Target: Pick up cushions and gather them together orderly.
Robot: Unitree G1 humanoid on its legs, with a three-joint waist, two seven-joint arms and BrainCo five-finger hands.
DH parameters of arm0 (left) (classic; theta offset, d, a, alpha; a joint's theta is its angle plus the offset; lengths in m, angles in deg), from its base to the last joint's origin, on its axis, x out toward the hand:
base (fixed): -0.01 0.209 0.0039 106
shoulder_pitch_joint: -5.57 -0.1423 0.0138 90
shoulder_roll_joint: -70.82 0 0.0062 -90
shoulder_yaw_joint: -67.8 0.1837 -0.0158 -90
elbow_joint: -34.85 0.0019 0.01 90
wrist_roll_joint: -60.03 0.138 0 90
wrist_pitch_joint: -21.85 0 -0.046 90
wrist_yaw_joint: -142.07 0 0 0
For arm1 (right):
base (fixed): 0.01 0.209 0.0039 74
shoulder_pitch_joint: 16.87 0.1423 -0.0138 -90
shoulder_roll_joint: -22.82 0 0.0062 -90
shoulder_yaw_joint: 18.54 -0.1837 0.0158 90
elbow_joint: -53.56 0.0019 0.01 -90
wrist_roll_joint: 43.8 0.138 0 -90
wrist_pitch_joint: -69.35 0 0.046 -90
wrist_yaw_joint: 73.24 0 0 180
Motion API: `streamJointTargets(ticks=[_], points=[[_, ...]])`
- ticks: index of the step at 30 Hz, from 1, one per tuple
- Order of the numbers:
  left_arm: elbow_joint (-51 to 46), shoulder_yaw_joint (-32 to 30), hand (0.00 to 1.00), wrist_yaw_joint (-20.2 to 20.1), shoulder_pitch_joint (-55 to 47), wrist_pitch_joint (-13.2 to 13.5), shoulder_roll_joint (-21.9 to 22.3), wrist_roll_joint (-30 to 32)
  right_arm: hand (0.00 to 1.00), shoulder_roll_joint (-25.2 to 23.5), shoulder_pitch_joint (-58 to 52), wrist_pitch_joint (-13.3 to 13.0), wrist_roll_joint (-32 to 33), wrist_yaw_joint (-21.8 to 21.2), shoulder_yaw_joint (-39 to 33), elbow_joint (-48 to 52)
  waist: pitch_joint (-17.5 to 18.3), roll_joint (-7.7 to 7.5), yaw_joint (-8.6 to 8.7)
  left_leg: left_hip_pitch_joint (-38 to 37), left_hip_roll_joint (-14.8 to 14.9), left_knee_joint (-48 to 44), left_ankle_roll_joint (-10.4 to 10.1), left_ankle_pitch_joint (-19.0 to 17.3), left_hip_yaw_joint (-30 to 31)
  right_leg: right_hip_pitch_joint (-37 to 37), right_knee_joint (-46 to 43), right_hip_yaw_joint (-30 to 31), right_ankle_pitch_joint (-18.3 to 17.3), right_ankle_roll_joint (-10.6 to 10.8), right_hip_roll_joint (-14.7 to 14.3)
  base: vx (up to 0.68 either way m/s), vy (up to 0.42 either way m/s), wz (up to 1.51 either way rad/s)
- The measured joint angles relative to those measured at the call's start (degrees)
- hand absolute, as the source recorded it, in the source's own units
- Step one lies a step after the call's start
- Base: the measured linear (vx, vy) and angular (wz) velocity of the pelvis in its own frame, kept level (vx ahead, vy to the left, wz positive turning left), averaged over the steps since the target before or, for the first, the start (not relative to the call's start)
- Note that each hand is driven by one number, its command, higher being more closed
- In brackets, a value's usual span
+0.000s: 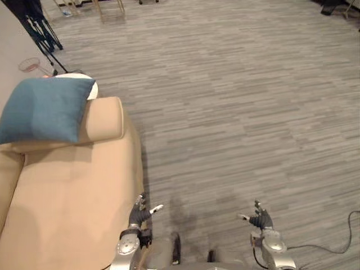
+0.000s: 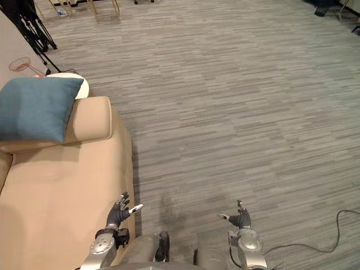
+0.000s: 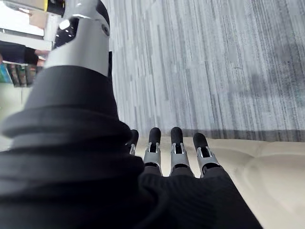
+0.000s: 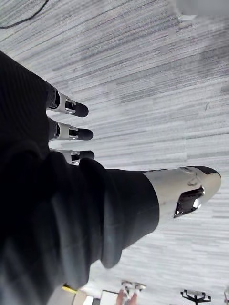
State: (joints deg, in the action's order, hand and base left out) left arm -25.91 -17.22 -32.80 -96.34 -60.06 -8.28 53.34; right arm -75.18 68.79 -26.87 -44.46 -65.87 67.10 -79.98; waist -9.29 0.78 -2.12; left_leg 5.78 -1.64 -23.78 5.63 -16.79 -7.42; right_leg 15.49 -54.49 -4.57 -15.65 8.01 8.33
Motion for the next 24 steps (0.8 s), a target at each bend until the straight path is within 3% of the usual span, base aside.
streamJointTargets(ticks=[2, 3, 6, 7, 8, 9, 10, 11, 12, 13, 14, 15, 16, 17, 19, 21, 23, 24], points=[[-0.1, 0.0, 0.0, 0.3, 0.1, 0.0, -0.3, -0.5, 0.0, -0.1, 0.3, 0.0, 0.0, 0.0, 0.0, 0.0, 0.3, 0.61, -0.08, -3.1, -0.5, 1.5, 0.2, -1.6, 0.3, 2.3, 2.3, -5.3, -1.8, -3.1, 2.6, 0.41, 0.111, 0.02], [-0.1, -0.1, 0.0, 0.3, 0.4, 0.0, -0.5, -0.5, 0.0, -0.1, 0.5, 0.0, 0.0, 0.0, 0.0, 0.0, 0.4, 1.03, -0.05, -3.6, -0.5, 1.8, 0.2, -1.9, 1.1, 3.1, 4.1, -6.7, -2.1, -3.5, 2.8, 0.47, 0.069, 0.29], [0.2, -0.3, 0.0, 0.4, 2.9, 0.0, -0.6, -0.5, 0.0, 2.0, 1.7, 0.0, 0.0, -0.1, 0.0, 0.0, -0.6, 4.15, 1.39, -8.9, 0.8, 6.8, -0.4, -1.8, 6.1, 7.2, 22.6, -5.9, 0.3, -4.0, -1.1, 0.56, -0.005, 0.68], [0.4, -0.3, 0.0, 0.5, 3.6, 0.0, -0.1, -0.5, 0.0, 2.8, 1.7, 0.0, 0.0, -0.1, -0.2, 0.0, -0.8, 4.76, 1.4, -10.7, 1.4, 8.0, -1.6, -1.5, 6.7, 7.9, 29.6, -4.1, 4.3, -3.5, -2.7, 0.56, -0.073, 0.7], [0.6, -0.5, 0.0, 0.9, 3.9, 0.2, 0.0, -0.5, 0.0, 3.1, 1.5, 0.1, 0.0, 0.0, -0.2, 0.0, -0.6, 4.18, 1.23, -12.4, 1.2, 8.0, -3.4, -2.0, 8.2, 7.5, 39.4, -1.6, 11.3, -3.1, -3.7, 0.46, -0.088, 0.65], [0.7, -0.7, 0.0, 1.2, 3.8, 0.2, -0.1, -0.5, 0.0, 3.0, 1.4, 0.1, 0.0, 0.0, -0.1, 0.0, -0.4, 3.66, 1.23, -13.2, 1.2, 7.3, -4.9, -2.9, 8.9, 7.4, 41.9, -1.0, 14.8, -3.3, -3.7, 0.59, -0.177, 0.88], [0.9, -0.8, 0.0, 1.3, 3.1, 0.2, -0.9, -0.4, 0.0, 2.4, 0.6, 0.1, 0.0, -0.1, -0.1, 0.0, 0.2, 1.72, 1.36, -14.4, 0.6, 4.5, -7.8, -4.8, 10.2, 7.5, 41.5, -0.1, 21.6, -5.8, -2.9, 0.61, -0.24, 0.83], [2.4, -0.9, 0.0, 1.5, 3.2, -0.1, 0.7, -0.4, 0.0, 3.3, 0.0, 0.3, 0.1, -0.1, -0.1, -0.4, 0.7, 3.89, 1.4, -13.4, 2.5, -2.0, -9.2, -5.1, 10.7, 7.8, 36.0, -2.2, 20.9, -6.3, -3.4, 0.61, -0.239, 0.78], [2.3, -0.8, 0.0, 1.3, 3.0, 0.1, 1.1, -0.4, 0.0, 3.3, 0.0, 0.3, 0.2, -0.2, 0.0, -0.1, 1.0, 4.46, 1.42, -10.7, 4.1, -7.8, -11.7, -3.6, 10.3, 7.0, 35.1, -3.5, 18.2, -6.9, -3.6, 0.71, -0.278, 0.54], [2.5, -0.9, 0.0, 1.3, 2.5, 0.1, 2.3, -0.3, 0.0, 3.4, 0.4, 0.2, 0.2, -0.4, 0.6, 0.2, 0.6, 5.34, 1.17, -5.5, 6.6, -20.2, -13.3, 2.8, 8.2, 4.4, 35.3, -4.7, 15.8, -7.8, -4.7, 0.69, -0.256, 0.35], [2.8, -1.0, 0.0, 1.1, 1.9, 0.1, 2.9, -0.4, 0.0, 3.4, 0.6, 0.2, 0.7, -0.4, 1.5, 0.2, 0.2, 5.46, 0.58, -1.0, 11.1, -30.5, -12.1, 3.5, 4.1, 0.5, 37.5, -5.6, 14.9, -8.8, -6.3, 0.57, -0.223, 0.2], [2.9, -1.1, 0.0, 1.1, 1.8, 0.0, 2.9, -0.4, 0.0, 3.0, 0.6, 0.2, 0.9, -0.5, 1.5, 0.3, 0.1, 5.65, 0.21, 0.1, 13.3, -34.1, -10.9, 2.8, 1.3, -2.0, 39.0, -5.9, 14.6, -9.2, -7.0, 0.45, -0.15, 0.04], [3.0, -1.7, 0.0, 1.0, 1.7, 0.0, 2.9, -0.4, 0.0, 2.4, 0.3, 0.0, 1.2, -0.4, 1.4, 0.9, -0.7, 4.51, -0.39, 1.8, 15.1, -36.8, -8.9, 1.6, -2.5, -7.1, 42.5, -6.0, 14.4, -9.6, -7.2, 0.43, -0.116, 0.03], [3.0, -2.0, 0.0, 1.0, 1.6, 0.0, 2.9, -0.4, 0.0, 2.3, 0.2, 0.0, 1.3, -0.3, 1.4, 1.2, -1.0, 3.98, -0.56, 2.6, 15.2, -36.5, -8.3, 1.2, -3.6, -9.4, 44.3, -6.2, 14.3, -9.6, -6.9, 0.52, -0.136, 0.18], [3.0, -3.6, 0.0, 1.0, 1.6, 0.0, 2.9, -0.5, 0.0, 2.3, 0.1, -0.3, 1.3, -0.2, 0.7, 2.7, -1.6, 2.79, -0.75, 6.8, 15.1, -30.6, -8.0, 0.7, -7.5, -14.8, 48.7, -7.6, 13.0, -8.9, -5.6, 0.44, -0.049, 0.35], [2.8, -3.6, 0.0, 0.9, 1.7, 0.0, 2.9, -0.5, 0.0, 2.8, -0.7, -0.4, 1.3, 0.0, -1.3, 2.6, -1.4, 3.36, -0.37, 9.2, 14.3, -18.0, -7.9, 0.9, -13.0, -18.0, 50.0, -11.2, 11.4, -6.7, -4.1, 0.47, 0.068, 0.79], [2.9, -3.6, 0.0, 0.7, 1.7, 0.0, 3.0, -0.5, 0.0, 3.2, -2.2, -0.4, 1.6, 0.1, -1.7, 1.9, -1.1, 3.95, -0.22, 9.5, 14.3, -7.0, -8.0, 4.2, -21.5, -21.0, 49.7, -15.3, 8.8, -4.6, -3.2, 0.41, 0.14, 1.17], [3.0, -3.7, 0.0, 0.6, 1.4, 0.0, 3.2, -0.5, 0.0, 3.6, -3.4, -0.3, 2.3, 0.1, -2.0, 1.6, -0.7, 4.61, -0.17, 9.3, 14.4, -2.9, -3.1, 8.8, -27.8, -22.9, 48.1, -18.7, 5.8, -2.9, -3.1, 0.44, 0.185, 1.4]])
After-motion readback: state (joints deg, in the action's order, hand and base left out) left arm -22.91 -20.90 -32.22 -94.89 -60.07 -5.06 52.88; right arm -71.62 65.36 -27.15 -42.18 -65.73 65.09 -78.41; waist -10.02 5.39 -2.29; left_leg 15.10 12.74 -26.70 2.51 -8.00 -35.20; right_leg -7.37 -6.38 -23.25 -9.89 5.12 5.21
